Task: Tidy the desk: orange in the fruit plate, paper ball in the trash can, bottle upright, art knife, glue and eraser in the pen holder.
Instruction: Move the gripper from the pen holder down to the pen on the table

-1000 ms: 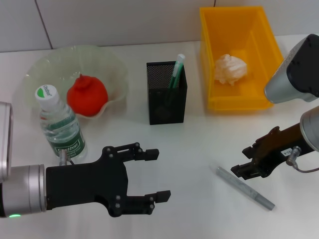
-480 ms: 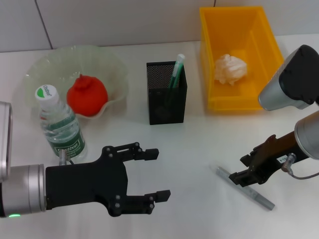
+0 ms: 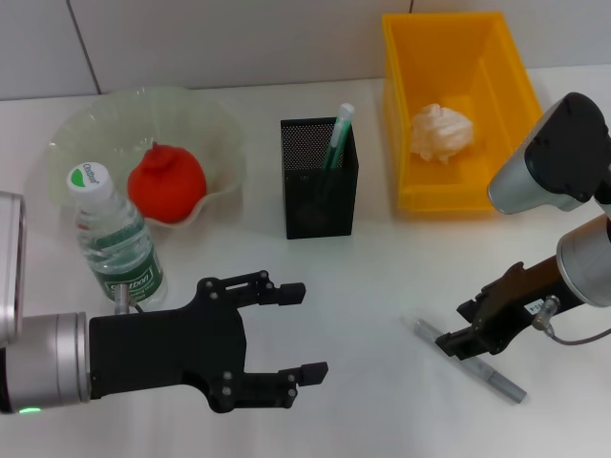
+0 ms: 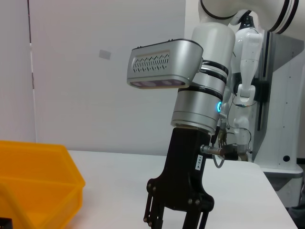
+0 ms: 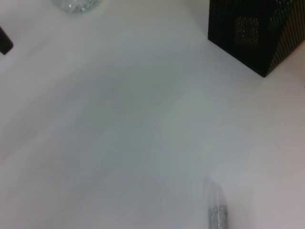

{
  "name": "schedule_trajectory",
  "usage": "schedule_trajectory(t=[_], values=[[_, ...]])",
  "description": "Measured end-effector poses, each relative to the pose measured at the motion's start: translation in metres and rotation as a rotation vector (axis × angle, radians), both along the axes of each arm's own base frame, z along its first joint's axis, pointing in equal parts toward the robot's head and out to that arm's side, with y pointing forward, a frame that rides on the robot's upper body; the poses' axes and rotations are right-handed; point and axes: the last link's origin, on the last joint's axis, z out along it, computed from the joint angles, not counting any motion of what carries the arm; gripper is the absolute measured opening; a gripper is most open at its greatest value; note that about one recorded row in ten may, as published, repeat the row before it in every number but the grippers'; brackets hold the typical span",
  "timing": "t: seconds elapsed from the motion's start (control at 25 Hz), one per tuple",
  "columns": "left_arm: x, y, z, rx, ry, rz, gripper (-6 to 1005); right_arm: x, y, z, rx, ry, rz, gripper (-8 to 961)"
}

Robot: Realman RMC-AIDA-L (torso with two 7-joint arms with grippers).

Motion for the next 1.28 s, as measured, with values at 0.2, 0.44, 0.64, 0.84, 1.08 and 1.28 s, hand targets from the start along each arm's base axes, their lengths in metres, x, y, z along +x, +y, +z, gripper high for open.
schedule_trajectory(t=[0.2, 0.44, 0.64, 0.84, 1.08, 1.28], values=[[0.001, 0.001, 0.000, 0.000, 0.001, -0.002, 800, 0.000, 0.001, 0.000, 0.008, 0.001, 0.002, 451], [0.001, 0.001, 0.000, 0.001, 0.001, -0.003, 801, 0.002, 0.003, -0.004, -0.008, -0.002, -0.009, 412], [0.001, 0.001, 0.000, 0.002, 0.001, -0.004, 800, 0.003, 0.005, -0.006, -0.017, -0.003, -0.014, 411], [0.001, 0.002, 0.000, 0.003, 0.001, -0.004, 800, 0.004, 0.007, -0.008, -0.013, -0.002, -0.015, 411], [0.001, 0.002, 0.000, 0.003, 0.000, -0.004, 800, 0.004, 0.009, -0.012, -0.025, -0.005, -0.019, 410], [0.002, 0.002, 0.000, 0.001, 0.001, -0.007, 800, 0.003, 0.009, -0.016, -0.031, -0.010, -0.005, 409]])
